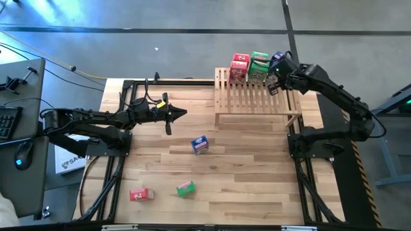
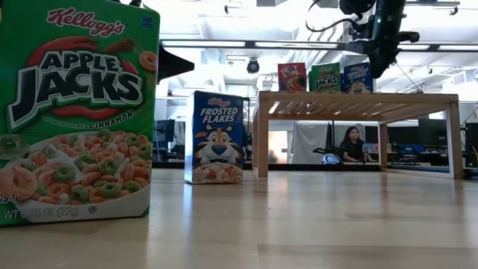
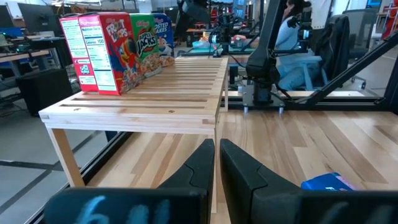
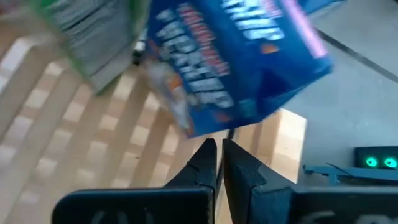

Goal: Stack cereal on shelf
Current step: Adjust the blue cereal box on the shelf

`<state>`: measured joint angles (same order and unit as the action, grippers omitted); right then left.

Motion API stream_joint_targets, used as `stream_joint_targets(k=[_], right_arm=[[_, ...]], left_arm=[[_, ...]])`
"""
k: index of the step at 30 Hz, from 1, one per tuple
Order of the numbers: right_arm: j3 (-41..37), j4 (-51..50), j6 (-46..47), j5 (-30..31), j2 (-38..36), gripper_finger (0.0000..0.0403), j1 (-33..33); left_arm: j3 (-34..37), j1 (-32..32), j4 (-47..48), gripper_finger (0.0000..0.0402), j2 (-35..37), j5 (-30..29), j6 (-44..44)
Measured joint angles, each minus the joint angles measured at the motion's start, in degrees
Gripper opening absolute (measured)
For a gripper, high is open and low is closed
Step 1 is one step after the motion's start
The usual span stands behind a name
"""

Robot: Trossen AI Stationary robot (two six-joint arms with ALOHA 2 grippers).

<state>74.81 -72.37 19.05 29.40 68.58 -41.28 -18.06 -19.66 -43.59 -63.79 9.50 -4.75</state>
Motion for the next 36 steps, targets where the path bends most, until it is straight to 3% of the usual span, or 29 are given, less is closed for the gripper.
stream_joint_targets(k=[10,21,27,32,36], right_arm=[[0.00,2.70,-1.02,4.65,0.01,0.0003,-1.56],[0.01,3.54,-2.12,5.03,-0.01,0.0003,-3.87],[3.76,-1.59,-5.24,2.66,-1.73,0.0003,-3.12],[4.85,-2.20,-7.81,-6.31,-4.14,0.0004,-2.01],[4.19,-0.53,-7.89,-4.67,-3.72,0.0003,-2.09]], left_arm=[[0.00,0.00,0.04,0.0016,0.00,0.00,0.02],[0.00,0.00,0.16,0.0016,0.00,-0.02,0.06],[0.00,-0.02,0.42,0.0016,0.00,-0.02,0.06],[0.00,-0.02,0.44,0.0016,0.00,-0.02,0.06],[0.00,-0.02,0.46,0.0016,0.00,-0.02,0.06]])
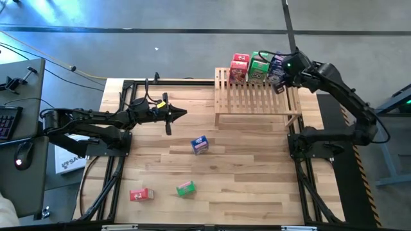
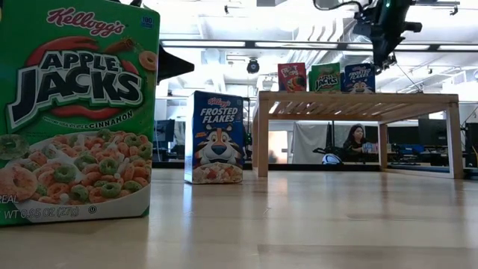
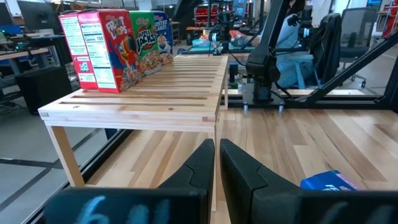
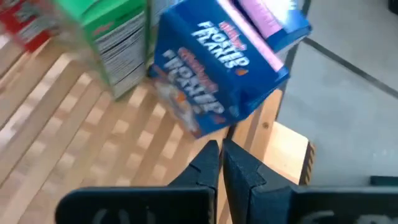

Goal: Stack cereal on shelf
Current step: Adjust the blue cereal box on the shelf

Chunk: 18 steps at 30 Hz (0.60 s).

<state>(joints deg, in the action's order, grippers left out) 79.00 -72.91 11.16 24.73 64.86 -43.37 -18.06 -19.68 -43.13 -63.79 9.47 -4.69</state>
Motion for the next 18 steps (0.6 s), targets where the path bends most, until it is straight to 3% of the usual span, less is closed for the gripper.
stream_joint_targets(k=[18], right_arm=[[-3.78,4.40,-1.16,5.68,0.04,0.0000,-1.34]], left_arm=[[0.00,0.00,0.04,0.0016,0.00,0.00,0.10]])
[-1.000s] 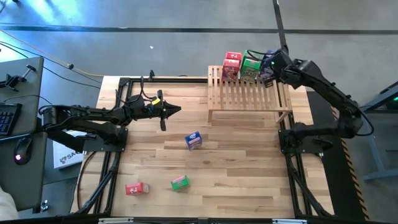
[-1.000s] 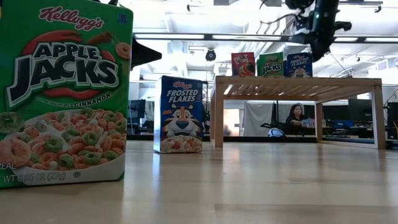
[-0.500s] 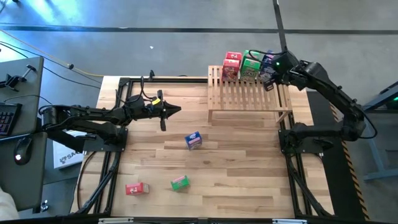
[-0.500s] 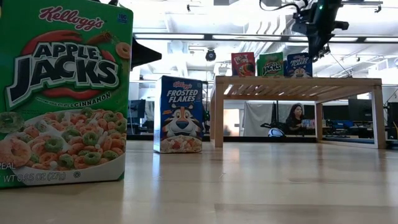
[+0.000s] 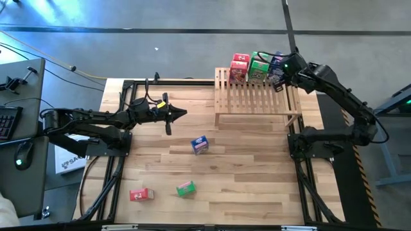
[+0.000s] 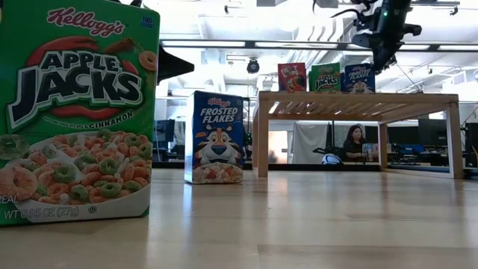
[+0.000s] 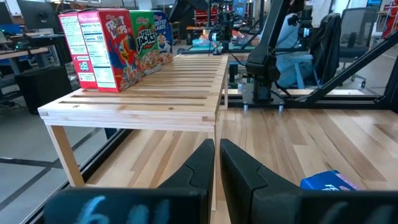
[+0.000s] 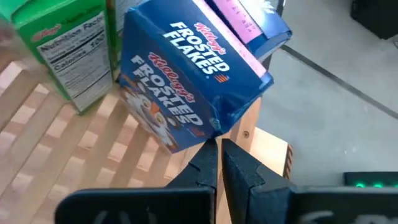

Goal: Stack cereal on shelf
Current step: Adjust the blue cereal box on the shelf

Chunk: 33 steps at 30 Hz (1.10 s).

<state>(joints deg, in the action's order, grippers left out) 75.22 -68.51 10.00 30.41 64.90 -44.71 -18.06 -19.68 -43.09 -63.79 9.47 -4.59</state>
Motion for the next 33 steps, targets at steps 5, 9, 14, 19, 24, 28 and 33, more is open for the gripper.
stream_joint_targets(k=[5,9,14,19,24,28,33], right_arm=[[0.00,0.01,-0.02,0.93,0.00,0.0000,-0.02],[0.61,-2.41,-0.35,-1.84,-0.10,0.0000,0.00],[0.89,-3.04,0.54,-7.98,-1.16,0.0000,0.05],[-0.23,-0.76,1.54,-3.90,-1.15,0.0000,0.01],[-2.51,1.90,1.52,-0.87,-1.10,0.0000,-0.04],[-3.00,2.93,1.97,1.47,-1.09,0.0000,-0.09],[-3.00,3.26,1.99,3.63,-1.11,0.0000,-0.37]], left_arm=[[0.00,0.00,-0.02,0.0016,0.00,0.00,0.01],[0.00,0.00,-0.04,0.0016,0.00,0.00,-0.02],[0.00,0.00,-0.04,0.0016,0.00,0.00,0.01],[0.00,0.00,-0.04,0.0016,0.00,0.00,0.01],[0.00,0.00,-0.04,0.0016,0.00,0.00,0.02],[0.00,0.00,-0.04,0.0016,0.00,0.00,0.03],[0.00,0.00,-0.04,0.0016,0.00,0.00,0.03]])
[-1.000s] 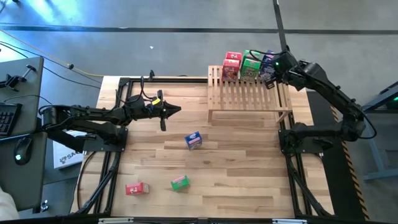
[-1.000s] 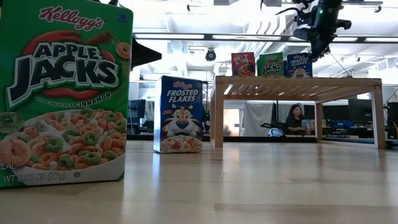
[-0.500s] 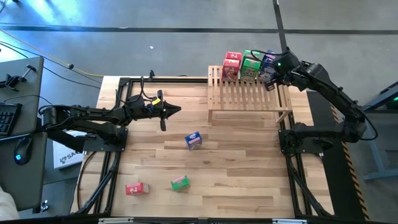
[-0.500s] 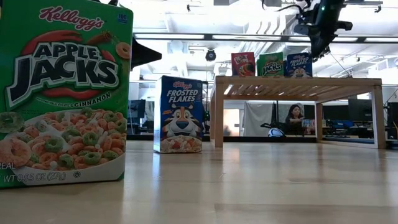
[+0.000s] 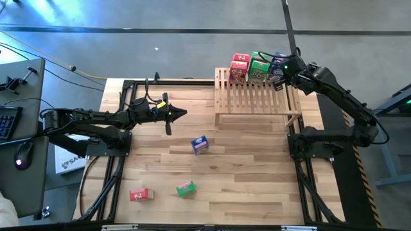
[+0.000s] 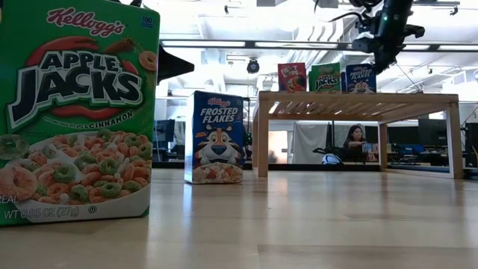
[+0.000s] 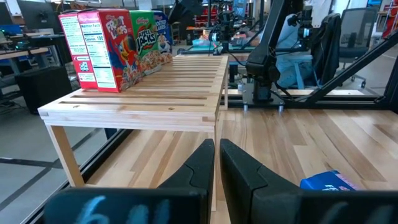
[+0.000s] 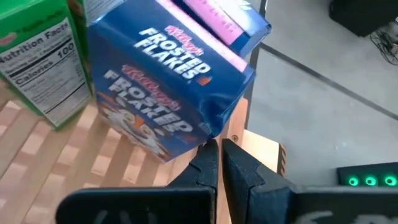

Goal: Stack cereal on shelf
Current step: Adjust the blue cereal box on the shelf, then put the blue cereal box on the shelf aligned with other blue cereal box

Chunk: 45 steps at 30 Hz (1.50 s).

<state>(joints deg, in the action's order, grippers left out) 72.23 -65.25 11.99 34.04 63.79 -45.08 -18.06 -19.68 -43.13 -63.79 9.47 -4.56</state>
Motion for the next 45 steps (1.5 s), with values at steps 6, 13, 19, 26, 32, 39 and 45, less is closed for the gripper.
stream_joint_targets(k=[6,13,19,26,32,39,45], right_arm=[[0.00,0.00,-0.03,0.02,0.00,0.0000,-0.05],[0.00,-2.04,-0.44,3.35,-0.79,0.0000,0.71],[0.00,-4.44,3.73,6.08,-7.05,0.0000,10.07],[-5.07,4.19,5.62,6.86,-12.22,0.0000,31.64],[-21.45,35.21,-2.62,-8.75,-12.06,0.0000,42.62],[-25.91,56.96,-5.40,-22.37,-1.29,0.0049,48.32],[-19.02,60.50,-9.34,-32.29,11.86,0.0171,50.07]], left_arm=[[0.00,0.00,0.00,0.0016,0.00,0.00,0.00],[0.00,-1.07,0.01,0.0016,0.00,-3.34,4.76],[0.00,-1.11,0.02,0.0016,0.00,-0.22,5.92],[0.00,1.13,0.38,0.0016,0.00,0.01,5.58],[0.00,2.16,2.54,0.0016,-0.02,-1.66,4.33],[0.00,2.16,2.58,0.0016,-0.02,-1.73,3.48],[0.00,2.16,2.61,0.0016,-0.02,-1.91,2.84]])
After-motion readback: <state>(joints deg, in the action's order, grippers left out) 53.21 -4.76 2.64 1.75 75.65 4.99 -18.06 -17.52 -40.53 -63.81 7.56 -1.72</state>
